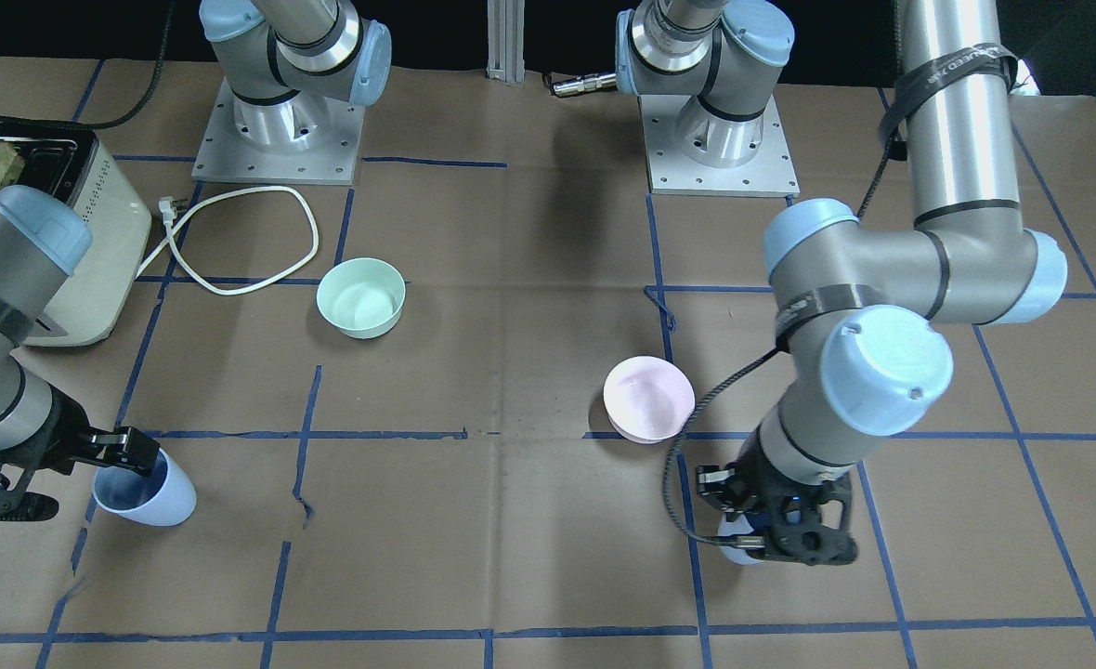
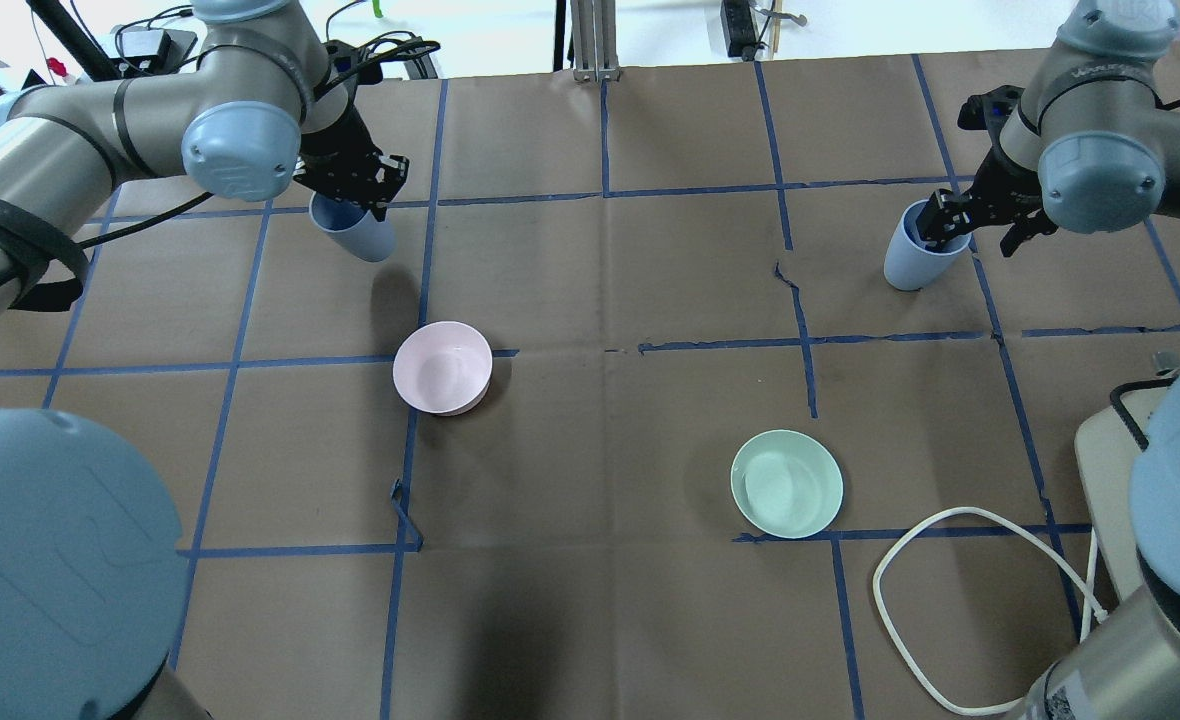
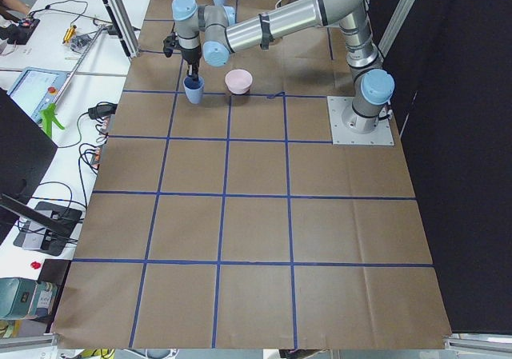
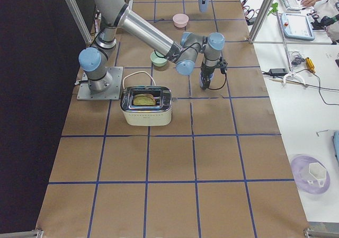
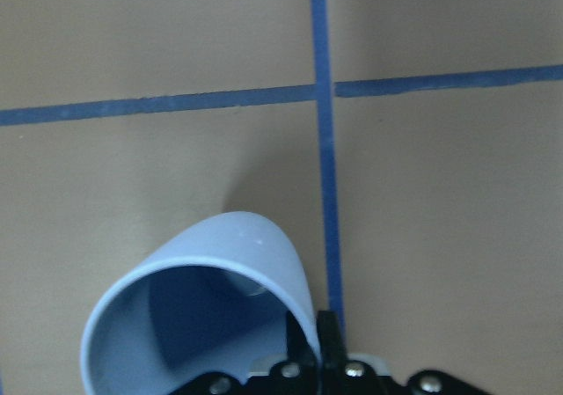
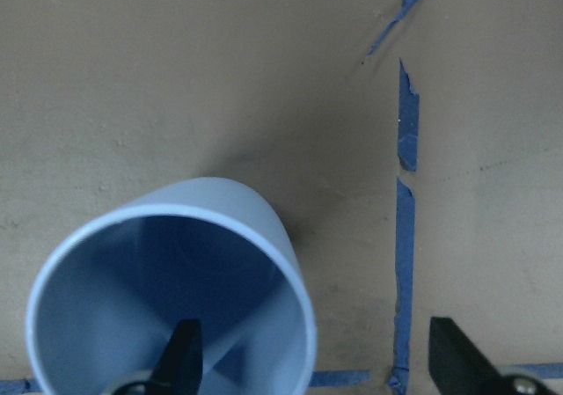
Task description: Stack blue cups with both arms
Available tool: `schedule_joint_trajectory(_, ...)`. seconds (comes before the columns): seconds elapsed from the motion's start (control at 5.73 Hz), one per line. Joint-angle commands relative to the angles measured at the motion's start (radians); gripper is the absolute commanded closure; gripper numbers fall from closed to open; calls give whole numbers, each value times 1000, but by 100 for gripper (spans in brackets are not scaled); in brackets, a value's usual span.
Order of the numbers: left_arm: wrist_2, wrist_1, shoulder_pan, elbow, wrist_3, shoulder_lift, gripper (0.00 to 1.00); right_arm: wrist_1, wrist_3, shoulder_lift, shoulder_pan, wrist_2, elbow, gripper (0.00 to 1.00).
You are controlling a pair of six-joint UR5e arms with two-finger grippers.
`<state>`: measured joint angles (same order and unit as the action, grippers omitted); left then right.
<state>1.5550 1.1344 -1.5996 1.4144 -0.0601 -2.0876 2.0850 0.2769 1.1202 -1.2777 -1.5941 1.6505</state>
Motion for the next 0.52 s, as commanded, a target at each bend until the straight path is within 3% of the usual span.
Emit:
schedule_joint_trajectory(0.0,-22,-16,-196,-87,168,-66,97,0,-2,9,0,9,-3,86)
schedule_joint_trajectory(0.35,-10,-152,-333,-127,209,-155,96,-3,-11,12,0,9,-30,94)
